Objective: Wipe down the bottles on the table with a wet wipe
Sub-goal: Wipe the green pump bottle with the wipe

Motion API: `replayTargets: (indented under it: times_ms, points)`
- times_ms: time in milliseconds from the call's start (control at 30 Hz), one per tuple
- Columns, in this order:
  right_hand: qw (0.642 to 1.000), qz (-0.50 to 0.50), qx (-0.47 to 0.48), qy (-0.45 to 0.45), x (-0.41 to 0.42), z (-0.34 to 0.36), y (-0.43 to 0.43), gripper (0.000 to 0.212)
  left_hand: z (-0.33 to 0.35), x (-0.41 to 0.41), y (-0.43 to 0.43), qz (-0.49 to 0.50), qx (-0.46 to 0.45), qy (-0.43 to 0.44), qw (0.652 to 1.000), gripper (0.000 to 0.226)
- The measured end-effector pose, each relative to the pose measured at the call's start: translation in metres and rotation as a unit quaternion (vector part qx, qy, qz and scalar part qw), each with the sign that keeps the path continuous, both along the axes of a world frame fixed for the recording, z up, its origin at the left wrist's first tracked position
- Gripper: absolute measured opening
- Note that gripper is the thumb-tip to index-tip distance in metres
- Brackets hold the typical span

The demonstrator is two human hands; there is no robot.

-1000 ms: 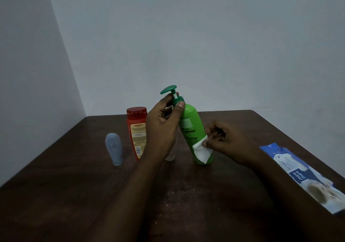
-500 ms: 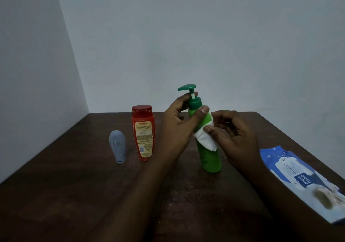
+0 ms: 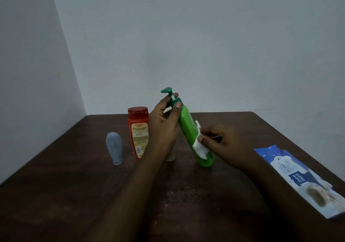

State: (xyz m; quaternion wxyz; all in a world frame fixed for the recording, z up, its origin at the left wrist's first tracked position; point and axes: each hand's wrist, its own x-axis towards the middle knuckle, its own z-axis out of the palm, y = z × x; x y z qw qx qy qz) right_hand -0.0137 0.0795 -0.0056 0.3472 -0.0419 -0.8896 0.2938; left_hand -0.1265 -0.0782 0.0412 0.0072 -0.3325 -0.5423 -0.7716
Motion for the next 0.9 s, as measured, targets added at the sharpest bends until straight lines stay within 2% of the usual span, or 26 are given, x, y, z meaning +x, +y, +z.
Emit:
replayTargets:
  times_ms: [100,200,300,500,667,733,800,900]
  points:
    - [0.996,-0.037,0.049,-0.071,0.000,-0.003,0.008,0.050,-0.002,-0.001,0.002,-0.008,-0.014,-0.011,1.000,0.032]
    - [0.999,-0.029,0.031,-0.019,0.000,-0.004,0.009,0.043,-0.002,-0.001,0.003,-0.042,-0.015,-0.017,0.999,0.029]
    - [0.997,0.003,-0.044,0.062,-0.002,-0.003,0.002,0.021,0.000,0.001,0.001,-0.091,-0.013,-0.021,0.996,0.031]
    - [0.974,0.025,-0.102,0.203,0.002,0.006,-0.013,0.032,0.002,0.012,-0.003,-0.185,-0.022,0.016,0.982,0.037]
    - [0.959,-0.005,-0.114,0.259,0.005,0.009,-0.018,0.042,0.006,0.020,-0.008,-0.180,-0.067,0.092,0.977,0.040]
    - [0.957,0.003,-0.115,0.266,0.006,0.010,-0.019,0.042,0.005,0.022,-0.008,-0.170,-0.090,0.116,0.974,0.050]
    - [0.960,0.009,-0.114,0.256,0.006,0.009,-0.018,0.040,0.003,0.022,-0.007,-0.167,-0.093,0.118,0.974,0.058]
    - [0.966,0.029,-0.133,0.220,0.006,0.011,-0.016,0.033,0.003,0.015,-0.009,-0.173,-0.073,0.093,0.978,0.056]
